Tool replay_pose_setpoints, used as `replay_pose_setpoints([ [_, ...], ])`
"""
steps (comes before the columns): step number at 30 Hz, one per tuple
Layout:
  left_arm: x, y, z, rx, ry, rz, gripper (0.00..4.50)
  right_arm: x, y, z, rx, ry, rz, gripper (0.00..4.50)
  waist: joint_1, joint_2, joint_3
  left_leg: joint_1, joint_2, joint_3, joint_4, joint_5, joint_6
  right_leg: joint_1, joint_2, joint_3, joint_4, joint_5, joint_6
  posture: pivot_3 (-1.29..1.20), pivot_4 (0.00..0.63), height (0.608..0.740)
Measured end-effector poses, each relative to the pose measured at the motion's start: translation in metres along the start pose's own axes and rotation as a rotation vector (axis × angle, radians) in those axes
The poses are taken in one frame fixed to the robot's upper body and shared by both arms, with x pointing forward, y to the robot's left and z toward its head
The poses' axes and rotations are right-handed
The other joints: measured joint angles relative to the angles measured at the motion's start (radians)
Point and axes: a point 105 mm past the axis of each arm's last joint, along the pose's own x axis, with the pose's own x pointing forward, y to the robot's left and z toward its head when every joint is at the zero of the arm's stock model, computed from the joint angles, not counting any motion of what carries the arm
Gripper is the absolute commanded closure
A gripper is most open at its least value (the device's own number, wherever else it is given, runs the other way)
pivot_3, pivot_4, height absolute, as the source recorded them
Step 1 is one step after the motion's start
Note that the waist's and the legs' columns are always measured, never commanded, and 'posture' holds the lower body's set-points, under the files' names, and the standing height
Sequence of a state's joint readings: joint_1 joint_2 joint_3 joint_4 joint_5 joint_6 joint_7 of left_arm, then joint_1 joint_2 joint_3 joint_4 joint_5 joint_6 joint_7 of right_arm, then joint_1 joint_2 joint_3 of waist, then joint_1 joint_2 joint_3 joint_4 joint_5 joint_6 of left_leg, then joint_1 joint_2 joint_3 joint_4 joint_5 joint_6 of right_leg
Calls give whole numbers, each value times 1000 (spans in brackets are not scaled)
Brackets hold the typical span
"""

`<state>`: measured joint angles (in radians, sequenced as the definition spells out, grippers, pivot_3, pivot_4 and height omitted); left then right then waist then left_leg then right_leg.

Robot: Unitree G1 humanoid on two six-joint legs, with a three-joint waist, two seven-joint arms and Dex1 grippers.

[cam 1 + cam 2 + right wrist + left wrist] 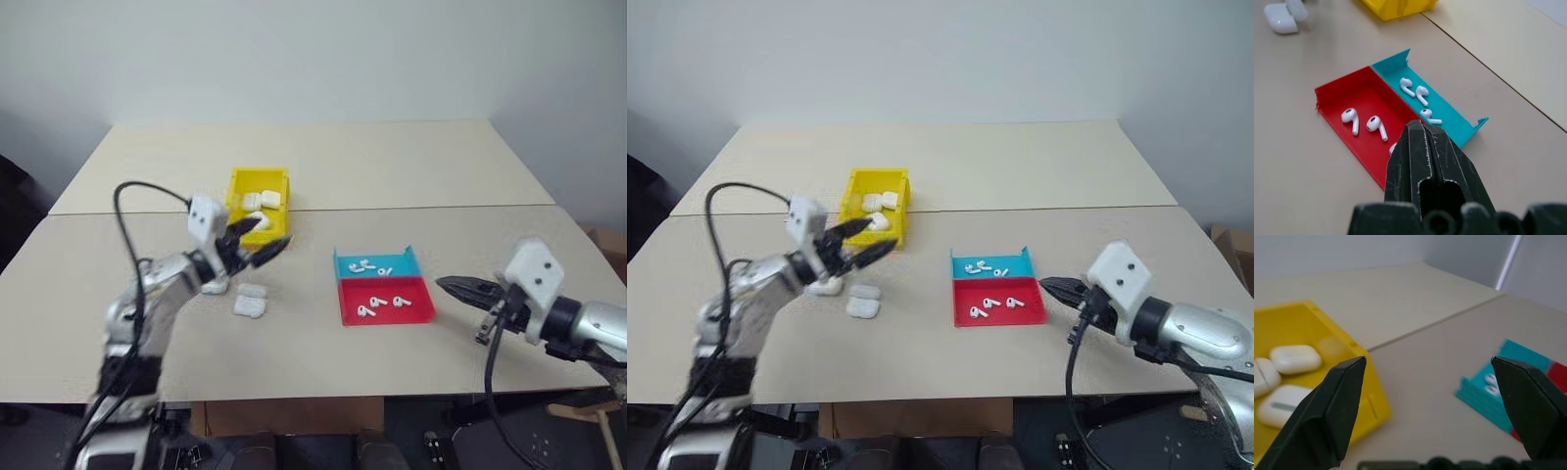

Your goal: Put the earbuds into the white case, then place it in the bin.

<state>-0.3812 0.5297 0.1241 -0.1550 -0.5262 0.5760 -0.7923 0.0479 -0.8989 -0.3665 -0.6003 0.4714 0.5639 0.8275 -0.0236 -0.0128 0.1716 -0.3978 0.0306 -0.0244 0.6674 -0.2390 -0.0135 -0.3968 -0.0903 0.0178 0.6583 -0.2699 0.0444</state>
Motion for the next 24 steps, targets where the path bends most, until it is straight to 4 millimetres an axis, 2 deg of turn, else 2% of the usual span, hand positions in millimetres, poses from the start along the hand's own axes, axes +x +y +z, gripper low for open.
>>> replay_pose_setpoints([
  [3,-26,-20,-7,47,71,-108,59,-10,-6,-4,-29,2,19,4500,8,-1,1,7,1,0,-1,0,0,8,0,-1,-3,0,0,0,150,740],
  [5,-35,-28,-3,71,75,-153,59,-15,-9,-5,-46,-1,22,4500,17,-1,1,9,1,0,-1,0,0,10,0,-2,-4,0,0,0,150,740],
  [8,-46,-33,3,95,79,-166,59,-22,-8,-12,-43,21,50,4500,20,-2,1,8,1,0,-1,0,0,10,0,-2,-5,0,0,0,150,740],
  [12,-65,-40,-2,84,122,-193,59,-35,-6,-23,-21,57,86,4500,16,-2,1,8,2,1,-5,0,0,10,0,-1,-8,0,0,0,150,740],
  [16,-67,-48,-3,99,133,-214,59,-38,-6,-19,-49,54,109,4500,13,-2,1,9,2,1,-5,0,0,10,0,-1,-8,0,-1,0,150,740],
  [24,-69,-47,-5,120,152,-197,59,-39,-7,-21,-43,56,120,4500,11,-2,1,8,2,1,-5,0,0,10,0,-1,-10,1,-1,0,150,740],
])
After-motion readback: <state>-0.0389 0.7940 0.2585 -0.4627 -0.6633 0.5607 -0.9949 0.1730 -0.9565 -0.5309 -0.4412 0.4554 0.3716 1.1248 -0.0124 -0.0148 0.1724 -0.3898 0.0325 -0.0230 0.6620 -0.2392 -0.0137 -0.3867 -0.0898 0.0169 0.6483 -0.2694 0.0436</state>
